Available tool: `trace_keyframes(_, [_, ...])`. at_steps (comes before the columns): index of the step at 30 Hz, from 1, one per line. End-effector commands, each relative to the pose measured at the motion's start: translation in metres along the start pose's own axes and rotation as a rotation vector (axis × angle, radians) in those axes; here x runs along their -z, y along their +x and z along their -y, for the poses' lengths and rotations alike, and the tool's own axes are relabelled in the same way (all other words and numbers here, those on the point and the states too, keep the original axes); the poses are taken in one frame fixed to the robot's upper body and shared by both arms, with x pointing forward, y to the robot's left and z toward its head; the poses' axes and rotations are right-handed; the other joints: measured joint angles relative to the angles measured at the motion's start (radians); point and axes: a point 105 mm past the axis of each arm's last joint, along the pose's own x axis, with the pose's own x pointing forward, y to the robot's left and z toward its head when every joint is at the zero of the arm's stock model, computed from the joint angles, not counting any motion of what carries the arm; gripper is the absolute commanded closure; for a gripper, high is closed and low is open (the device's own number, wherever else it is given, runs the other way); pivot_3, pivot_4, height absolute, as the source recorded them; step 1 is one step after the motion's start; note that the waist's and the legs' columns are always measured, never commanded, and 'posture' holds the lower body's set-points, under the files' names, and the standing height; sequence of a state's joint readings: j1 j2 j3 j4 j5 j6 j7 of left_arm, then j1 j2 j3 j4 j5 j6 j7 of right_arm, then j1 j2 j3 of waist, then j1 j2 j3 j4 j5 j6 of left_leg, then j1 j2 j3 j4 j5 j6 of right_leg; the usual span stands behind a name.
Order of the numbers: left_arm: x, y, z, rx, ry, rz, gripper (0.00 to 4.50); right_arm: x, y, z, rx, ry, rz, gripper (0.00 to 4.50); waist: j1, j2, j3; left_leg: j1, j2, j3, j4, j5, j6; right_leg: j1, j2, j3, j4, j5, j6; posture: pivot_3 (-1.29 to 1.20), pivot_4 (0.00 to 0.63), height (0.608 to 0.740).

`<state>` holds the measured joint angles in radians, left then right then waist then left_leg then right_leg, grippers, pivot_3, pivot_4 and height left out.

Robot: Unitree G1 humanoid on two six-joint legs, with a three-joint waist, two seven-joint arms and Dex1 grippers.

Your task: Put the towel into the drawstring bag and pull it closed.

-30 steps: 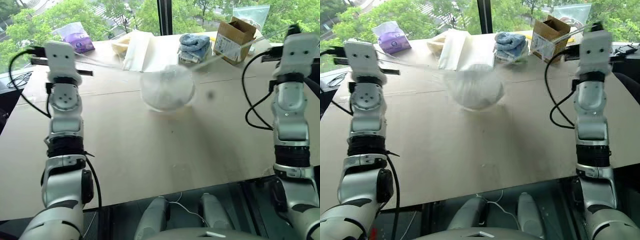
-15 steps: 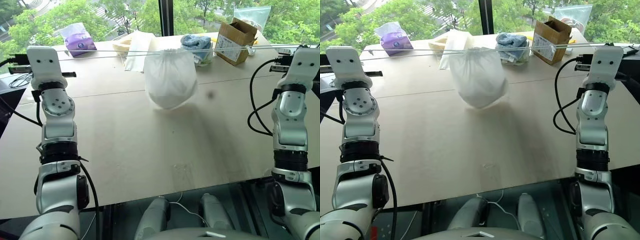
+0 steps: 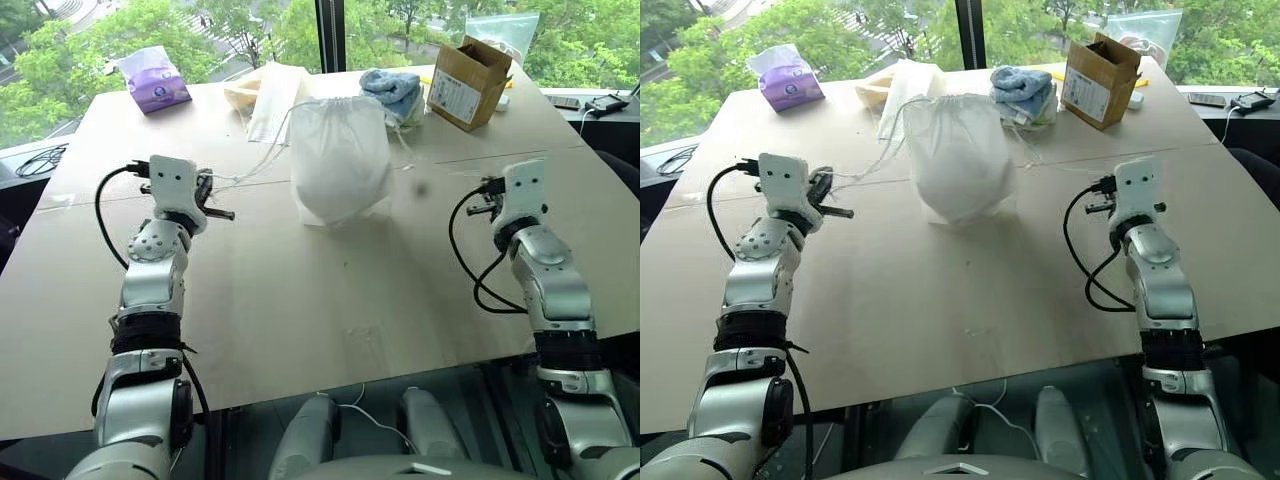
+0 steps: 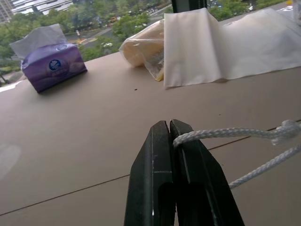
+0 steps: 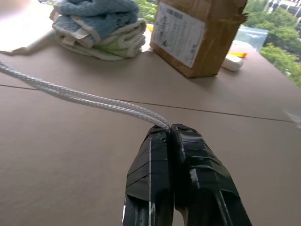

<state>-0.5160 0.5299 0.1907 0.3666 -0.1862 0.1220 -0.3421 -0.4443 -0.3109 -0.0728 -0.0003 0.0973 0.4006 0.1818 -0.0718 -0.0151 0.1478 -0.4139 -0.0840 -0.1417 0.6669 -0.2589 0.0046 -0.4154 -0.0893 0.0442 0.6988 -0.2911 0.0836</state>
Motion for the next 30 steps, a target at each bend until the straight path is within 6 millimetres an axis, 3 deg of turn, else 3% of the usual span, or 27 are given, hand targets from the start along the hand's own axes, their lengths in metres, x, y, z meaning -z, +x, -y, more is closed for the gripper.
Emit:
trace_keyframes(1, [-0.013, -0.009, 0.045, 0.242, -0.042, 0.043, 4.47, -0.009, -0.01, -0.035, -0.212, -0.013, 0.012, 4.5, 0.0, 0.0, 0.0, 0.0, 0.0, 0.0, 0.0, 0.0, 0.0, 0.0, 0.0, 0.0, 0.0, 0.0, 0.0, 0.0, 0.15, 0.74])
trace_keyframes(4, [-0.004, -0.026, 0.079, 0.429, -0.069, -0.006, 4.47, 0.011, -0.024, -0.057, -0.359, -0.053, -0.072, 4.5, 0.003, 0.0, 0.0, 0.0, 0.0, -0.001, 0.0, 0.0, 0.0, 0.001, 0.0, -0.001, 0.0, 0.0, 0.0, 0.0, 0.15, 0.74])
trace_keyframes(9, [0.014, -0.055, 0.102, 0.609, -0.093, -0.101, 4.47, 0.037, -0.041, -0.066, -0.452, -0.047, -0.209, 4.5, 0.002, 0.0, 0.0, 0.001, 0.0, -0.001, 0.0, 0.0, 0.0, 0.002, 0.0, -0.001, -0.001, 0.0, 0.0, 0.0, 0.15, 0.74])
trace_keyframes(15, [0.036, -0.07, 0.096, 0.639, -0.068, -0.192, 4.47, 0.063, -0.065, -0.071, -0.575, -0.048, -0.371, 4.5, 0.018, 0.0, -0.001, 0.002, 0.0, -0.002, 0.0, 0.0, 0.0, 0.003, 0.0, -0.002, -0.001, 0.0, 0.0, 0.0, 0.15, 0.74])
trace_keyframes(21, [0.043, -0.07, 0.079, 0.59, -0.046, -0.206, 4.47, 0.06, -0.059, -0.052, -0.503, -0.036, -0.354, 4.5, 0.031, -0.001, -0.001, 0.003, 0.0, -0.002, 0.0, 0.0, 0.0, 0.004, 0.0, -0.002, -0.002, 0.0, 0.0, 0.0, 0.15, 0.74])
trace_keyframes(25, [0.037, -0.067, 0.069, 0.554, -0.055, -0.164, 4.5, 0.052, -0.06, -0.042, -0.525, 0.018, -0.323, 3.22, 0.032, 0.0, -0.001, 0.005, 0.0, -0.002, 0.0, 0.0, 0.0, 0.007, 0.0, -0.002, -0.002, 0.0, 0.0, 0.0, 0.15, 0.74])
trace_keyframes(28, [0.03, -0.065, 0.062, 0.543, -0.087, -0.13, 4.5, 0.047, -0.064, -0.035, -0.561, 0.048, -0.299, 1.83, 0.033, 0.0, -0.001, 0.005, 0.0, -0.002, 0.0, 0.0, 0.0, 0.007, 0.0, -0.002, -0.003, 0.0, 0.0, 0.0, 0.15, 0.74])
trace_keyframes(29, [0.028, -0.066, 0.059, 0.547, -0.095, -0.122, 3.95, 0.044, -0.069, -0.033, -0.6, 0.077, -0.288, 1.29, 0.034, 0.0, -0.001, 0.005, 0.0, -0.002, 0.0, 0.0, 0.001, 0.007, 0.0, -0.002, -0.003, 0.0, 0.0, 0.0, 0.15, 0.74])
trace_keyframes(30, [0.026, -0.066, 0.057, 0.547, -0.096, -0.116, 3.67, 0.042, -0.074, -0.032, -0.633, 0.092, -0.275, 1.23, 0.036, 0.0, -0.001, 0.005, 0.0, -0.002, 0.0, -0.001, 0.001, 0.007, 0.0, -0.002, -0.003, 0.0, 0.0, 0.0, 0.15, 0.74])
